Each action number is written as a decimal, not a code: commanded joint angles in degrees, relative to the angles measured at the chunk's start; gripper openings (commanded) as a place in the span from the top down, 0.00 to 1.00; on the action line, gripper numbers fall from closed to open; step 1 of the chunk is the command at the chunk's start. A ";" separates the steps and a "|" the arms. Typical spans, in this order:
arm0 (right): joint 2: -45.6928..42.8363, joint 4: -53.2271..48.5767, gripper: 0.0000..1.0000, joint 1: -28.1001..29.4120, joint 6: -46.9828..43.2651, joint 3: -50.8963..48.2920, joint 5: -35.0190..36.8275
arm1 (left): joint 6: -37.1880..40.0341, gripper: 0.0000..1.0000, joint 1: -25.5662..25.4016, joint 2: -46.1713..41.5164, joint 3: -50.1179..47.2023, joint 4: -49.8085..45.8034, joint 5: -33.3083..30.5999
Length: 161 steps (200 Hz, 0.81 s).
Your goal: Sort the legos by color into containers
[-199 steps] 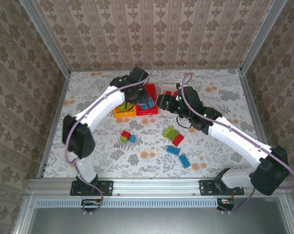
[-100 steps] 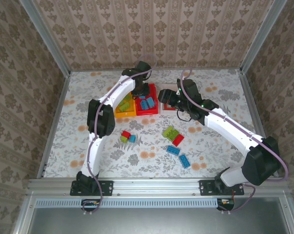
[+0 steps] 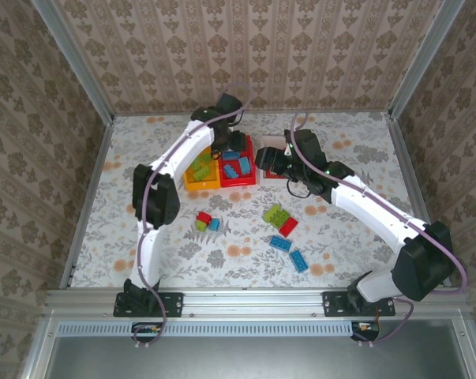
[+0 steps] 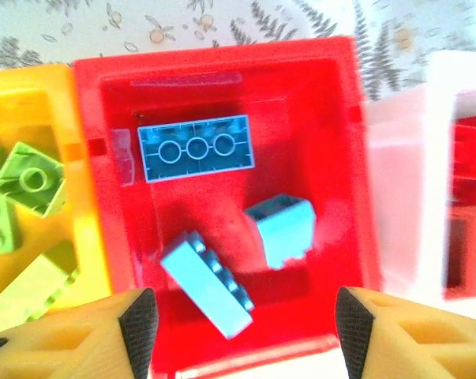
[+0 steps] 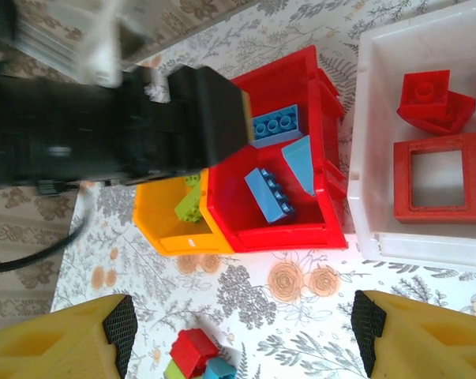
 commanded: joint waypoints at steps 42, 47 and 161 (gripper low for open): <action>-8.03 -11.07 0.25 1.21 -4.95 -3.30 4.54 | -6.81 0.34 -3.47 -28.75 -21.51 8.59 0.30; -8.40 -12.51 0.25 1.47 -4.68 -3.46 5.57 | -7.04 0.34 -4.05 -30.90 -23.63 9.30 0.32; -9.08 -18.49 0.28 14.15 8.74 -21.18 13.13 | -19.95 0.34 -25.88 -64.06 -67.87 22.81 -8.07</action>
